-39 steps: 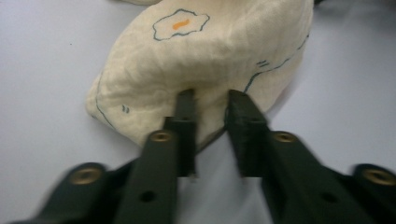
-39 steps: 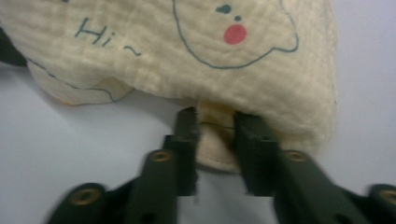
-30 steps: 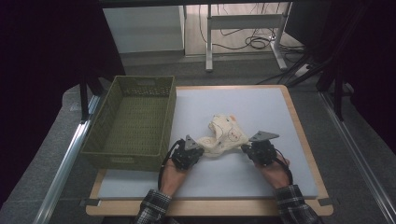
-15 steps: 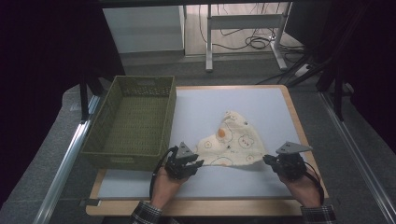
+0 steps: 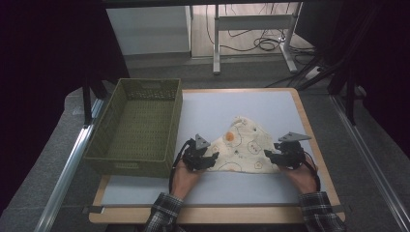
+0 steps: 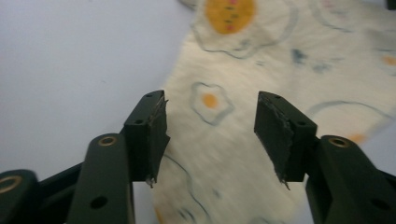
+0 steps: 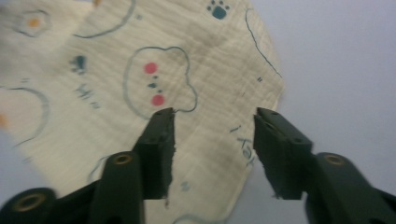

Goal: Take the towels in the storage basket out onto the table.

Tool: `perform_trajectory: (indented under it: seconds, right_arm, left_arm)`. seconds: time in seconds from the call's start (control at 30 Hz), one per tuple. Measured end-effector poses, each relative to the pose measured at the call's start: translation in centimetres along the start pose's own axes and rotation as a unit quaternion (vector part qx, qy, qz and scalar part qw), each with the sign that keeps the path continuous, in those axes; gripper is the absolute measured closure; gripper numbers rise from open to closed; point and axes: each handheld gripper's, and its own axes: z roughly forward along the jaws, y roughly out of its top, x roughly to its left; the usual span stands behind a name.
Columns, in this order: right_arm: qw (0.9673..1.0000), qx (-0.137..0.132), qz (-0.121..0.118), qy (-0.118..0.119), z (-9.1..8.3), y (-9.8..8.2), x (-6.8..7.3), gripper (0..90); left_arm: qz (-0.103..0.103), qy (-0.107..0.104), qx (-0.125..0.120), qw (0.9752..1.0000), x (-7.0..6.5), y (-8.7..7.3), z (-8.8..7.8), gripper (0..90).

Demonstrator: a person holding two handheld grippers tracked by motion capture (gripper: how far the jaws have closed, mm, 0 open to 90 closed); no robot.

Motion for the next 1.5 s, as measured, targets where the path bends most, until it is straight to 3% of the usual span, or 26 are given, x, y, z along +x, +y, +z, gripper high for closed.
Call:
perform_trajectory:
  seconds: [0.1, 0.17, 0.2, 0.23, 0.27, 0.3, 0.33, 0.4, 0.47, 0.53, 0.67, 0.77, 0.87, 1.0, 1.17, 1.3, 1.4, 1.5]
  right_arm:
    - [1.0, 0.006, 0.005, 0.001, 1.3, -0.2, -0.3, 38.6]
    - [0.9998, 0.014, 0.009, -0.004, 1.9, -0.4, -0.5, 39.9]
    - [0.9997, 0.023, 0.011, -0.008, 2.1, -0.5, -0.5, 43.4]
    - [0.9997, 0.015, 0.021, -0.004, 2.0, -0.7, -0.6, 57.6]
    - [0.9996, 0.013, 0.026, -0.003, 1.8, -0.7, -0.5, 71.3]
    - [0.9995, 0.015, 0.027, 0.001, 1.6, -0.8, -0.4, 80.9]
    - [0.9995, 0.018, 0.024, 0.006, 1.5, -0.8, -0.3, 86.3]
    - [0.9995, 0.029, 0.013, -0.001, 1.0, -0.8, 0.3, 87.4]
    - [0.9995, 0.029, 0.006, 0.007, -0.1, -1.0, 0.6, 87.5]
    - [0.9995, 0.029, -0.004, 0.01, -1.6, -1.3, 0.8, 87.4]
    - [0.9992, 0.035, -0.009, 0.016, -4.4, -2.5, 1.1, 87.1]
    - [0.9981, 0.058, -0.01, 0.02, -5.4, -3.7, 1.1, 86.1]
    - [0.9976, 0.066, -0.008, 0.019, -5.9, -4.5, 0.9, 78.9]
    - [0.9992, 0.039, -0.006, -0.004, -6.4, -3.5, 0.0, 67.5]
    - [0.9998, 0.016, 0.007, -0.012, -4.9, -0.9, -1.2, 62.6]
    - [0.9999, 0.01, 0.011, -0.008, -2.6, 0.6, -1.8, 51.9]
    - [0.9998, 0.011, 0.009, -0.013, -0.8, 1.5, -2.2, 44.9]
    - [0.9996, 0.016, 0.022, -0.007, 0.9, 2.0, -2.6, 42.8]
  left_arm:
    - [-0.01, 0.005, 0.015, 0.9998, 0.9, 0.0, 1.2, 40.1]
    - [-0.02, -0.009, 0.029, 0.9993, 1.2, -0.2, 1.7, 44.9]
    - [-0.019, -0.011, 0.027, 0.9994, 1.2, -0.4, 1.8, 49.3]
    - [-0.019, -0.011, 0.026, 0.9994, 1.2, -0.4, 1.7, 52.9]
    - [-0.022, -0.018, 0.028, 0.9992, 1.2, -0.4, 1.5, 63.0]
    - [-0.024, -0.022, 0.028, 0.9991, 1.1, -0.4, 1.3, 73.5]
    - [-0.018, -0.021, 0.025, 0.9993, 1.0, -0.4, 1.0, 77.8]
    - [-0.014, -0.027, 0.018, 0.9994, 0.8, -0.3, 0.2, 82.6]
    - [-0.014, -0.034, 0.014, 0.9992, 0.2, -0.3, -0.8, 82.9]
    - [-0.017, -0.047, 0.011, 0.9987, -0.2, -0.5, -1.9, 82.3]
    - [-0.006, -0.079, 0.027, 0.9965, -1.6, -1.6, -3.2, 75.9]
    - [0.006, -0.092, 0.032, 0.9952, -2.3, -2.6, -3.7, 62.3]
    - [-0.001, -0.079, 0.011, 0.9968, -1.8, -2.4, -4.3, 50.4]
    - [-0.01, -0.063, -0.009, 0.9979, -0.6, -0.7, -4.1, 48.3]
    - [-0.014, -0.047, -0.003, 0.9988, 0.4, 1.0, -1.2, 48.4]
    - [-0.029, -0.079, 0.001, 0.9965, 0.8, 1.6, 1.3, 46.8]
    - [-0.043, -0.116, -0.002, 0.9923, 0.7, 2.0, 2.5, 39.9]
    - [-0.035, -0.124, 0.01, 0.9917, 0.1, 2.1, 3.3, 38.7]
